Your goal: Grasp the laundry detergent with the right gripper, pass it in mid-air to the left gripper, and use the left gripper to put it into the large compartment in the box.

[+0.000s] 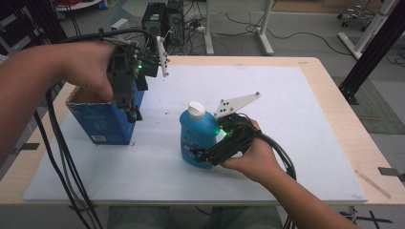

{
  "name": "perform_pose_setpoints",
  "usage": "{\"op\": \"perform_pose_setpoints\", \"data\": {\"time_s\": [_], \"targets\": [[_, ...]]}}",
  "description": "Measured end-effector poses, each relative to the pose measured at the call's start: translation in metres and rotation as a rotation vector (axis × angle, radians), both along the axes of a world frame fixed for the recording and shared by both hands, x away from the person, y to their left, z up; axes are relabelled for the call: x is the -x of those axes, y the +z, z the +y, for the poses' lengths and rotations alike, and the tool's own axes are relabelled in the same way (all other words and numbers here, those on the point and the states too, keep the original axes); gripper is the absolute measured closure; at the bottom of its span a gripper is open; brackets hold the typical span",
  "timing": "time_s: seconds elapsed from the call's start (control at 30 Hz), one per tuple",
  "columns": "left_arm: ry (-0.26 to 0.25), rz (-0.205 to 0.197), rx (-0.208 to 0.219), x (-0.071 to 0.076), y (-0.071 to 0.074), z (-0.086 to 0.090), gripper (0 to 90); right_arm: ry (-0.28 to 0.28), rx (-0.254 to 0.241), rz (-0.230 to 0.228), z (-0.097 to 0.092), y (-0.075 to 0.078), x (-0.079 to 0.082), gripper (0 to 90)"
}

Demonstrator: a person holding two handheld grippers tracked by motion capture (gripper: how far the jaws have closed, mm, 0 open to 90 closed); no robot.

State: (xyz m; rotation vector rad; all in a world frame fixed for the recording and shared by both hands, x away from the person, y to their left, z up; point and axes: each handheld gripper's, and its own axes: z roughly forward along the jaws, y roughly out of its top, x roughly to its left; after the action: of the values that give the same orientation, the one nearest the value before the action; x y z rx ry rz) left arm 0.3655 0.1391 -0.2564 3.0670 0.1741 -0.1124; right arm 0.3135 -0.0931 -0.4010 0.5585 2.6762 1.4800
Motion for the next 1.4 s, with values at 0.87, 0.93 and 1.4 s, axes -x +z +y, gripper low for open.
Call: {"op": "perform_pose_setpoints", "data": {"time_s": [0.87,0.93,1.4], "targets": [[-0.006,0.003,-0.01,0.0007,-0.003,-0.0042,1.8,0.001,-0.038,-0.036,0.0042,-0.0051,0.0021,18.2],[-0.006,0.005,-0.011,0.0012,-0.0036,-0.0042,1.8,0.001,-0.036,-0.043,0.0041,-0.0055,0.0024,18.3],[-0.002,0.002,-0.009,0.0007,-0.0039,-0.0019,1.8,0.012,-0.04,-0.056,0.0051,-0.0081,0.004,27.5]]}}
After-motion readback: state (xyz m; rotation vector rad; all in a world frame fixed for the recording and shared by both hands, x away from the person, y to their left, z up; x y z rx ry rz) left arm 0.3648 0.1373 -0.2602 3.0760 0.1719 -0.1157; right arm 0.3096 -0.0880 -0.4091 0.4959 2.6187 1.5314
